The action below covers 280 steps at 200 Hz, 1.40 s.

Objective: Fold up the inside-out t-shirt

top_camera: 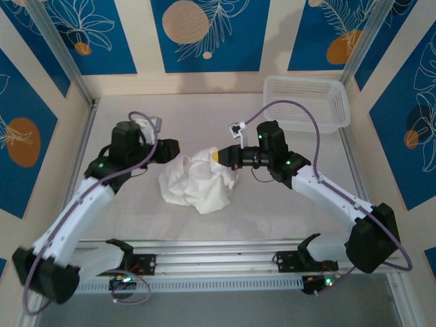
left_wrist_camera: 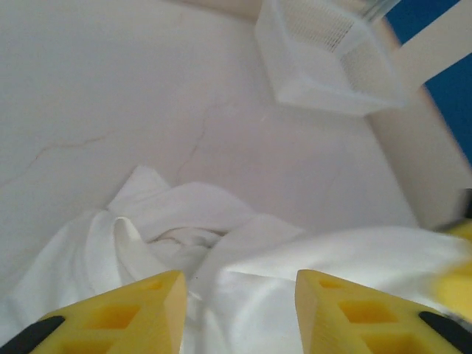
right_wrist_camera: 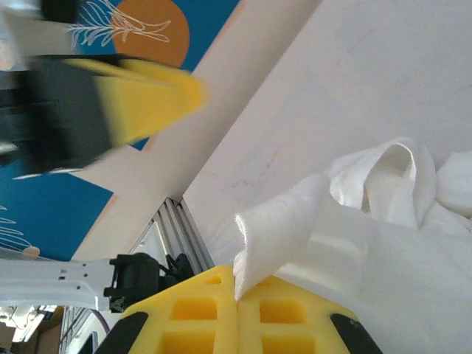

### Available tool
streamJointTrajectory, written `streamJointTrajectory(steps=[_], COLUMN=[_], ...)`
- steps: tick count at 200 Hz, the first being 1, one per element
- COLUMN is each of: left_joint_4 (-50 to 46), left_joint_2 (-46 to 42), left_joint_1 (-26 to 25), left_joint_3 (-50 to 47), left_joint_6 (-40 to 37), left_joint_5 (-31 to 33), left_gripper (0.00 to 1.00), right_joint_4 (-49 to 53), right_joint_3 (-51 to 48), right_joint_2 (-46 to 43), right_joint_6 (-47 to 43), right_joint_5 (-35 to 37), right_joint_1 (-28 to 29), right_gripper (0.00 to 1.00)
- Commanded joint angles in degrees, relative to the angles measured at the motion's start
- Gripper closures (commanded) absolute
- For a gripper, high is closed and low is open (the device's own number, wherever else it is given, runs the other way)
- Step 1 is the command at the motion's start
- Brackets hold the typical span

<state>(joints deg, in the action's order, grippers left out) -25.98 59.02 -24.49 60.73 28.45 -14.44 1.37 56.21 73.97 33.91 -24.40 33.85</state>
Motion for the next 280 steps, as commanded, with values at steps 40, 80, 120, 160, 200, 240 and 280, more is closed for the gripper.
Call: streamJointTrajectory(steps=[40,80,120,160,200,240,280], left_joint_4=[-3.2,6.2,6.0,2.0,2.1,4.9,-0.8], left_joint_2=[3.9,8.9,12.2,14.7,12.7,15.7,22.8], left_joint_1=[-16.9,-17.6,-17.4,-16.5,-13.9,-12.6,-12.6], left_joint_3=[1.6,-0.1,1.6,2.2,0.9,3.0,6.0], left_joint_6=[5.4,0.9,-1.5,-1.9,-3.9,-10.7,-9.7], left_joint_5=[16.3,16.9,19.1,28.6,26.0,3.0,6.5], left_gripper=[0.61,0.46,0.38,0.53,0.68,0.55,0.54], right_joint_4=[4.2,6.1,7.1,7.5,9.1,8.7,9.3], right_joint_3=[6.9,7.5,7.4,7.5,7.3,7.3,7.8], right_joint_2=[4.5,3.5,2.9,2.4,1.9,2.3,2.2], right_joint_6=[1.1,-0.1,-0.9,-1.0,-2.4,-1.8,-1.7], right_joint_5=[0.0,0.2,0.3,0.8,2.6,2.6,3.0], right_joint_1=[2.9,3.5,3.9,4.1,4.0,4.0,4.0], right_gripper=[1.00,1.00,1.00,1.00,1.00,1.00,1.00])
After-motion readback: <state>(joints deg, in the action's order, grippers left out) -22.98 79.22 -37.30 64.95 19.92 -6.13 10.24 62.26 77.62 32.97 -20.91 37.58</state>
